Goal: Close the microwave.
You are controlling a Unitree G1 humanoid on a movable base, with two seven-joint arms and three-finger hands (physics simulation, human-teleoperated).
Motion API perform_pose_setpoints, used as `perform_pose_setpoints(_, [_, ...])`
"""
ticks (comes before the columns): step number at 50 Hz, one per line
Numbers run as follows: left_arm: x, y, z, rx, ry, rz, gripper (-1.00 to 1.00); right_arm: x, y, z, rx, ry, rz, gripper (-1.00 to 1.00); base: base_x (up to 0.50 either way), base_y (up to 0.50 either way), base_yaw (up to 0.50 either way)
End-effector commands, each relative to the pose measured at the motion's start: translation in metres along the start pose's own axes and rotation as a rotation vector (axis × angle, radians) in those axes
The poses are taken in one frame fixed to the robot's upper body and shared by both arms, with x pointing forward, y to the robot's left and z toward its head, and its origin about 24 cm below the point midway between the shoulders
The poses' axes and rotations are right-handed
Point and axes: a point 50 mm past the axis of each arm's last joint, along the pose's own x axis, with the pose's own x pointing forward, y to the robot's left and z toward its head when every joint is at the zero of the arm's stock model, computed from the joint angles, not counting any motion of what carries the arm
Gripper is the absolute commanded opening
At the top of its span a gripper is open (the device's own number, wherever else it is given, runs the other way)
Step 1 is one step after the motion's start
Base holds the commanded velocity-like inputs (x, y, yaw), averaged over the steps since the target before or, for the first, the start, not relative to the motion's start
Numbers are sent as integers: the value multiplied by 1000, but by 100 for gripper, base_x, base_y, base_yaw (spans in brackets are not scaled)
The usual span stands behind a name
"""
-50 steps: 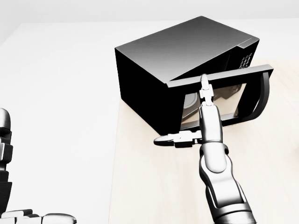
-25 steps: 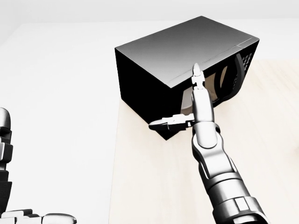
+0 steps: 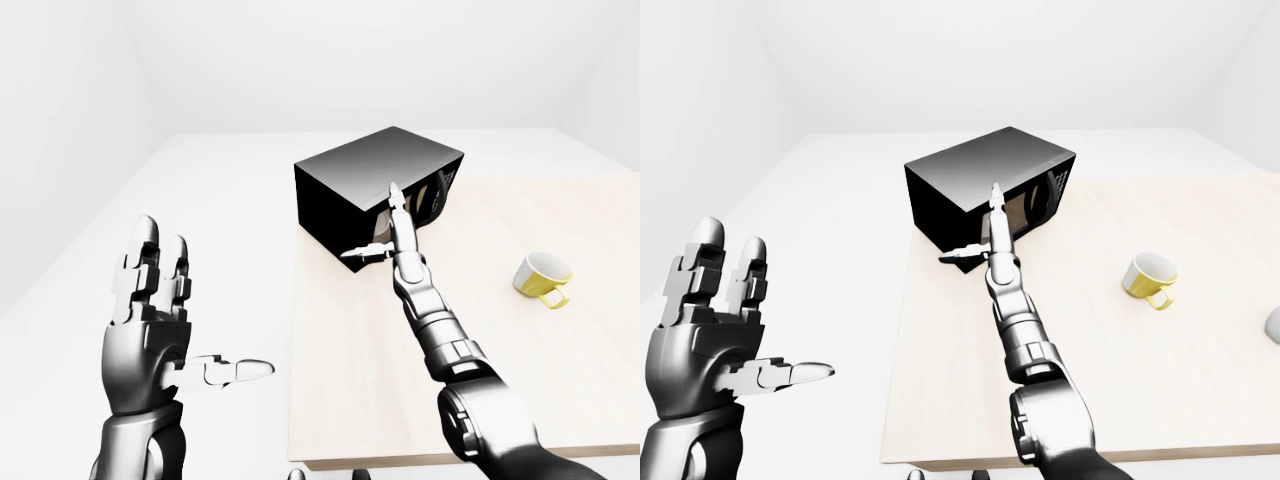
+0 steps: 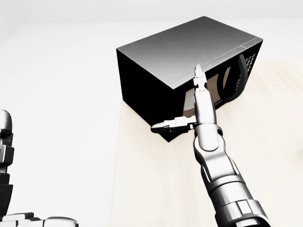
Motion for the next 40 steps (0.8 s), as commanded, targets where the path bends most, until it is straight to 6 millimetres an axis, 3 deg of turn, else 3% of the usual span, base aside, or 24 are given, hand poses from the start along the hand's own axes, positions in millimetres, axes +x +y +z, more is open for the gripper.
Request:
perform_pose_setpoints(1, [1, 0, -1, 3, 2, 0, 100, 3, -8, 21, 20, -89, -4, 100, 1, 0, 0])
perform_pose_setpoints(7, [1, 0, -2, 5, 6, 4, 100, -55, -24, 47, 13, -255, -37, 100, 0, 0, 0])
perform_pose_setpoints(11, [1, 1, -3, 6, 7, 8, 100, -82, -30, 55, 11, -330, -41, 100, 0, 0, 0])
perform_pose_setpoints(23, [2, 1, -2, 10, 2, 10, 100, -143, -41, 38, 6, -297, -56, 100, 0, 0, 0])
perform_pose_setpoints(40, [2, 1, -2, 15, 3, 7, 100, -146, -38, 36, 12, -289, -52, 100, 0, 0, 0])
